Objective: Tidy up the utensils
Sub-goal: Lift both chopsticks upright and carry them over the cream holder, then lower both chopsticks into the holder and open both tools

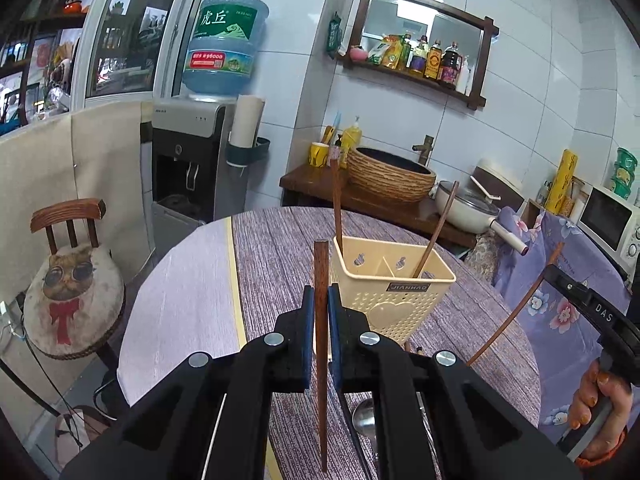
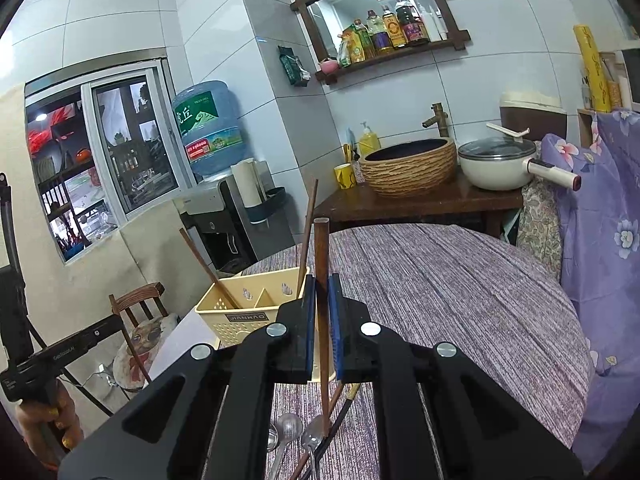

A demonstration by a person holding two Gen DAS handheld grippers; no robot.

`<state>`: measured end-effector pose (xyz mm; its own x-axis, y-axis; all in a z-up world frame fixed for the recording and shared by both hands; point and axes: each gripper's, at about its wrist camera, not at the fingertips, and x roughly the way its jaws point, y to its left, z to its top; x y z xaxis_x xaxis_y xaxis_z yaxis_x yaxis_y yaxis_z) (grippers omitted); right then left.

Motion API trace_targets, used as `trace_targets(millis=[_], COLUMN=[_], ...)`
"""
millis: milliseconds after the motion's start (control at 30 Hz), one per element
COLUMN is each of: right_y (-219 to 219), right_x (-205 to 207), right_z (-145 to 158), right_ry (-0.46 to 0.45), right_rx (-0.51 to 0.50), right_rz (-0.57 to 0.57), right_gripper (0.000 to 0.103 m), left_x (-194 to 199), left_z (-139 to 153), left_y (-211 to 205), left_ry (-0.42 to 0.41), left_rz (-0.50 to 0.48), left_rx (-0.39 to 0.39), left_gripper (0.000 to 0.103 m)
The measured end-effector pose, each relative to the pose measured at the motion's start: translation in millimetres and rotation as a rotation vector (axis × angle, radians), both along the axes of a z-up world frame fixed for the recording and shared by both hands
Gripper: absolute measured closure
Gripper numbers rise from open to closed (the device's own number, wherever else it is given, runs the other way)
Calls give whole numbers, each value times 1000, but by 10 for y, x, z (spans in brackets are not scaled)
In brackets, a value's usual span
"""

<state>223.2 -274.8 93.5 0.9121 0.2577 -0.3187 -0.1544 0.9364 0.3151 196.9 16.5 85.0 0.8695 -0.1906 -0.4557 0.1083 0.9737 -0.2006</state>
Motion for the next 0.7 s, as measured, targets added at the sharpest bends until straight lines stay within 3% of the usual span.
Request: trace_targets(millis=[400, 567, 700], right_y=[83, 162, 199], right_x=[114, 210, 269], right_z=[245, 497, 771], right_ry=[-17, -29, -58], right_rx=[-12, -24, -29], right_rz=[75, 124, 156], right_gripper=[95, 95, 95], left_x=[100, 198, 143], left_z=[344, 560, 879], left_y=[38, 59, 46], left_ry=[-63, -66, -127], left_rz=[-18, -60, -89], left_rx=[6, -7, -11], left_gripper=[95, 95, 95])
